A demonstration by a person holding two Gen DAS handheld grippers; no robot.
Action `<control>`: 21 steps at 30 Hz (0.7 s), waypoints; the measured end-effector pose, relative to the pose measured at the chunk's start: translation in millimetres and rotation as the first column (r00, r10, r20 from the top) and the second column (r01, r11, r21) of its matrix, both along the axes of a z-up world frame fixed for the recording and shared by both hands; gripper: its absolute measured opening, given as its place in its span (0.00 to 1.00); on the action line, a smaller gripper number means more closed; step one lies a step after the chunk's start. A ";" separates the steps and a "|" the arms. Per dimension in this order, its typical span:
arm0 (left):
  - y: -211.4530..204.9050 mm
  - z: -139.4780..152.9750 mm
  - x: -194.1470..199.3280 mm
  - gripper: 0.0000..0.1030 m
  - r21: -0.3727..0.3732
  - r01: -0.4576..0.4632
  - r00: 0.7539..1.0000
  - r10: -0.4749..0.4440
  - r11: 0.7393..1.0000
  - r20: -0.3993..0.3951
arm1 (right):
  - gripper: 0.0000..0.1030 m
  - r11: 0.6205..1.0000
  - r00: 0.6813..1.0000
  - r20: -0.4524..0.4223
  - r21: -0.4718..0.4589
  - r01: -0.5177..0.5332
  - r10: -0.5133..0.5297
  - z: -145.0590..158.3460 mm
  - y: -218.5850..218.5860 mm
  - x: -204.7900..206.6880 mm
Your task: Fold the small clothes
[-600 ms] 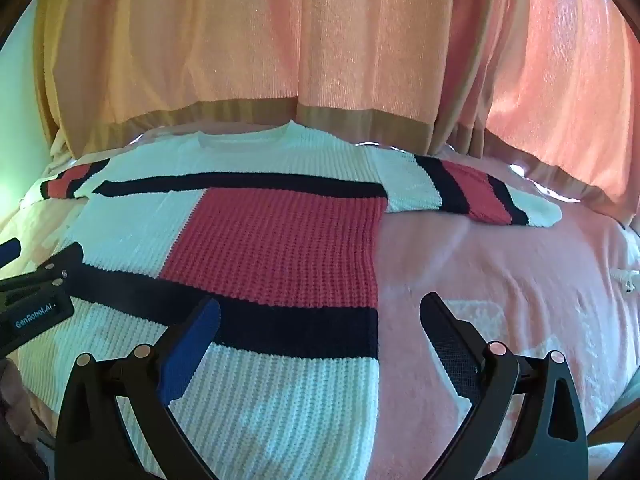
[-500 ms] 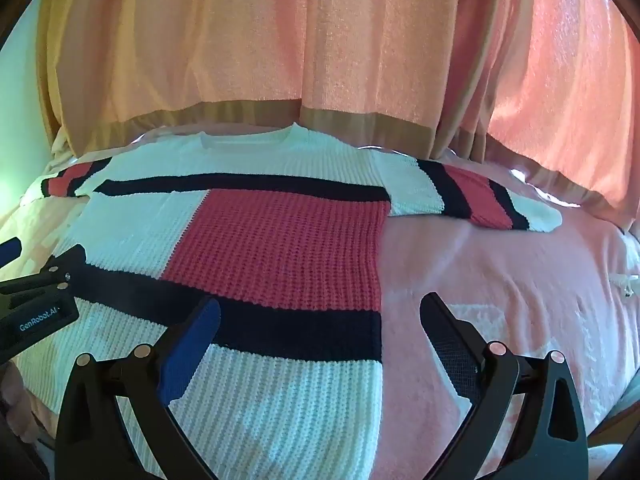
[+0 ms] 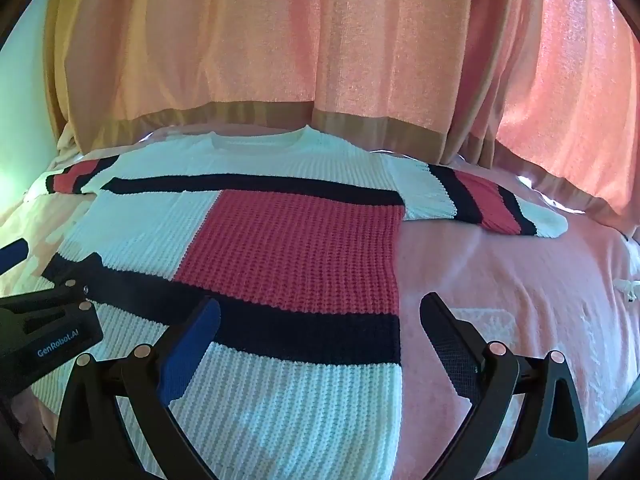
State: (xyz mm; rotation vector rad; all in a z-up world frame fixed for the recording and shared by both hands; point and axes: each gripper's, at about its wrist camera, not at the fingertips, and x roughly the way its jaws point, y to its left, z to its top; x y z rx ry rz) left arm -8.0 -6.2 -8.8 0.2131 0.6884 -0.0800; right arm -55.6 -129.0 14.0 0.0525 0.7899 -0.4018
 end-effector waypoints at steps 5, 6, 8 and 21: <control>-2.6 0.6 -1.9 0.95 0.000 0.001 1.000 -0.001 1.000 0.009 | 0.95 0.999 1.000 0.005 0.028 0.024 -0.024 -0.6 -6.4 -0.4; -3.4 0.5 -2.3 0.95 0.002 0.003 1.000 -0.003 1.000 0.009 | 0.95 0.999 1.000 0.005 0.033 0.026 -0.026 -0.8 -7.4 -0.8; -4.2 0.0 -2.5 0.95 0.007 0.003 1.000 -0.003 1.000 0.009 | 0.95 0.999 0.999 0.004 0.041 0.032 -0.032 -1.3 -9.4 -0.8; -4.5 0.1 -2.1 0.95 0.011 0.002 1.000 -0.002 1.000 0.004 | 0.95 0.998 0.999 0.002 0.059 0.038 -0.038 -4.5 -12.5 -1.6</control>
